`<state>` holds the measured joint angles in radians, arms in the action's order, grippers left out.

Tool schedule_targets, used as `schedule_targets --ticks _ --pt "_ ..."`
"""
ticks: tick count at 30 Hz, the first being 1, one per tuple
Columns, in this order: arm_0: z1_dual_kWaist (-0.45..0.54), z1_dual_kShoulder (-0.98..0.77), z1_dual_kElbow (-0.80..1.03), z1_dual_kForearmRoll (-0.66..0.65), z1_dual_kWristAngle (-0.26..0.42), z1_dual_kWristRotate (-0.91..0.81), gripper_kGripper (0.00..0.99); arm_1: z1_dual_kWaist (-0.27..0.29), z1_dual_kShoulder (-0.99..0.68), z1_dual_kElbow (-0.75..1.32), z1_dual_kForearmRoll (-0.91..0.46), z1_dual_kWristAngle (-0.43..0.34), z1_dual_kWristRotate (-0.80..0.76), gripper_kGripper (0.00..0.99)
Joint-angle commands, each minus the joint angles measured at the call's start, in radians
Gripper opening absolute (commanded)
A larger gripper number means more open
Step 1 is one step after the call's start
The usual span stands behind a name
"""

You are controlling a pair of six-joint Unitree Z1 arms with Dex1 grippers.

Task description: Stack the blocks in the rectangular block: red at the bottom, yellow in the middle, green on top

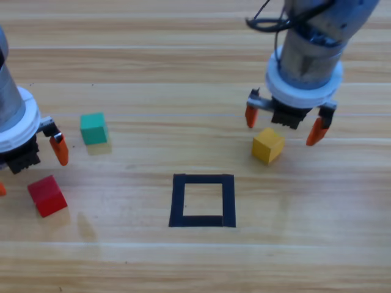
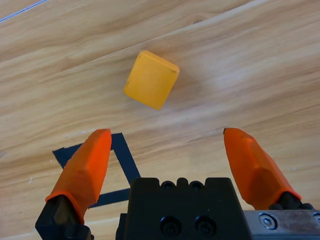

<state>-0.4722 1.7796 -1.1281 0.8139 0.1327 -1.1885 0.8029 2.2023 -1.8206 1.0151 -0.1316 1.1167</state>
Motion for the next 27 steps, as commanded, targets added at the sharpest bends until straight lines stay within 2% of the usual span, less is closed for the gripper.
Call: schedule_targets --ticks 1,6,17,22,27 --pt "0.06 0.05 0.07 -0.085 -0.033 0.018 0.96 -0.019 0.155 -0.052 -0.003 -0.019 0.046 0.977" --pt "0.067 0.063 0.11 -0.142 -0.058 0.05 0.959 -0.024 0.195 -0.098 -0.003 -0.017 0.048 0.977" --pt "0.061 0.089 0.151 -0.216 -0.056 0.075 0.93 -0.065 0.223 -0.144 -0.003 -0.013 0.077 0.951" --pt "0.055 0.124 0.153 -0.246 -0.053 0.099 0.839 -0.093 0.246 -0.152 -0.003 0.012 0.111 0.951" --pt "0.055 0.142 0.157 -0.265 -0.054 0.121 0.65 -0.097 0.257 -0.149 -0.003 0.018 0.15 0.95"
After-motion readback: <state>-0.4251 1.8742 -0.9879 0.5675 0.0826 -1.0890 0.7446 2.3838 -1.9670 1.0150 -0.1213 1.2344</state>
